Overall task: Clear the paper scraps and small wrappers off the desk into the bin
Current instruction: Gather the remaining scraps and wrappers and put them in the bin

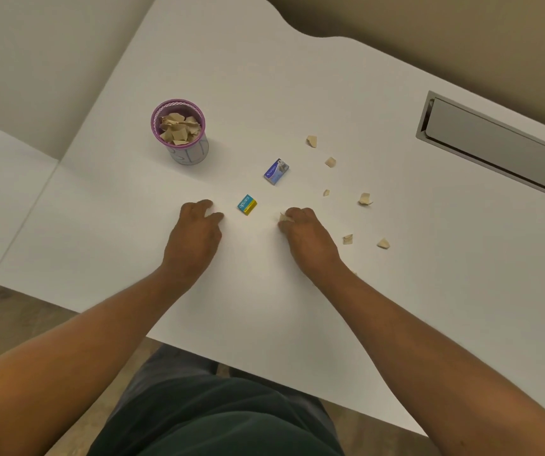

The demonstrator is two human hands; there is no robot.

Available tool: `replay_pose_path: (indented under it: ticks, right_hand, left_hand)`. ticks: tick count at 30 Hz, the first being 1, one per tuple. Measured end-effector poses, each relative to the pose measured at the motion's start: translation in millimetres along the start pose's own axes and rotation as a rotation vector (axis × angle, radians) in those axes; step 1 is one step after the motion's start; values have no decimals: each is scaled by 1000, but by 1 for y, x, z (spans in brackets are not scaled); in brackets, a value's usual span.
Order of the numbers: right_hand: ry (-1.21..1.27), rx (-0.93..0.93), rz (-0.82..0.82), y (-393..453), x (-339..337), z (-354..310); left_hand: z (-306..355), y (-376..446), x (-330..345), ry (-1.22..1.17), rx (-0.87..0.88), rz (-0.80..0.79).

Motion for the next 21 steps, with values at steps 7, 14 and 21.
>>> replay_pose_path:
  ticks: [7, 14, 21]
  right_hand:
    - [62, 116, -29, 24, -4, 13]
    - [611, 566, 118, 17, -28, 33]
    - [889, 546, 149, 45, -73, -16]
  left_hand:
    - [2, 13, -1, 25, 127, -54]
    - [-11, 11, -11, -307, -44, 33]
    - [-13, 24, -99, -679, -228, 320]
Point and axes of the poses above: each hand's wrist, its own y-axis towards the middle knuckle, its own x-axis out of the palm, z = x × y, the point moved 7 cm from there along y, towards the middle knuckle, and after that the axes turned 3 degrees about y, right-handed, at the moved point
